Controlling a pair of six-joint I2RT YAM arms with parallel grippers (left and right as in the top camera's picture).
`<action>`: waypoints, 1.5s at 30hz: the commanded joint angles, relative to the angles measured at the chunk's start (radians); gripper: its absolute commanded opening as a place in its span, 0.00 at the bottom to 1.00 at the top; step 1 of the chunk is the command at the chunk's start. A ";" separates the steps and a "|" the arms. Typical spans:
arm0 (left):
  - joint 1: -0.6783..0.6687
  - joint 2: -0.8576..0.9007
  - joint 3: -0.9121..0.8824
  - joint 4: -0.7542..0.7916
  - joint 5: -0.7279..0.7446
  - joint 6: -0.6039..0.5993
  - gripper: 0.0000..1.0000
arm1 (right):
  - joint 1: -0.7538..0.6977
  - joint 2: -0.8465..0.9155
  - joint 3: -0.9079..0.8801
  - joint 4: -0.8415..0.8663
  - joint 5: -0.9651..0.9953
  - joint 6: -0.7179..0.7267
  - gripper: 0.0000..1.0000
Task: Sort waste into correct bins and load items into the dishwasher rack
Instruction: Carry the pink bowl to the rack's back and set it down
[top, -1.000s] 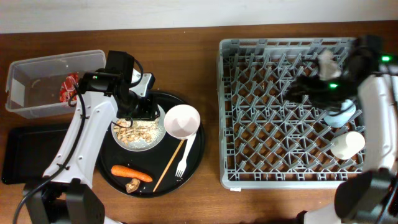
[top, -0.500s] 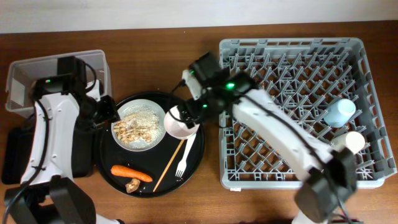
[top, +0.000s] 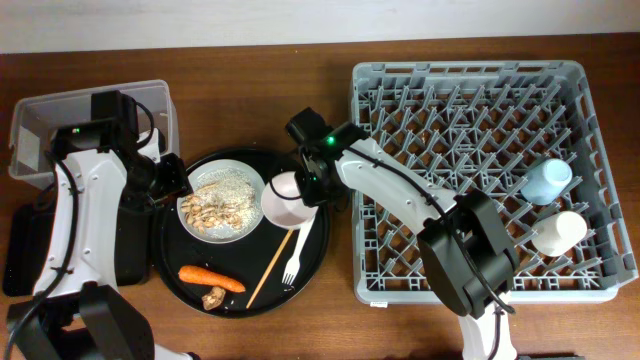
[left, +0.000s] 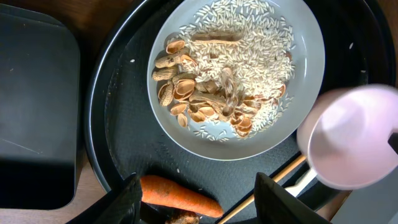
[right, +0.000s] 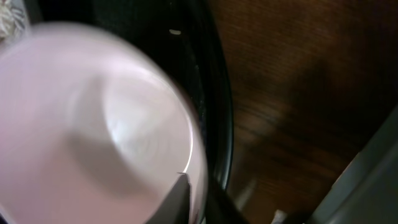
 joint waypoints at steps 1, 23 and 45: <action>0.002 -0.026 0.004 -0.004 -0.004 -0.009 0.57 | -0.004 0.002 0.012 -0.002 0.016 0.008 0.04; 0.002 -0.026 0.004 0.000 -0.004 -0.009 0.57 | -0.628 -0.292 0.190 -0.143 1.162 -0.095 0.04; 0.002 -0.026 0.004 -0.001 -0.003 -0.009 0.57 | -0.490 0.058 0.191 -0.309 0.818 0.087 0.62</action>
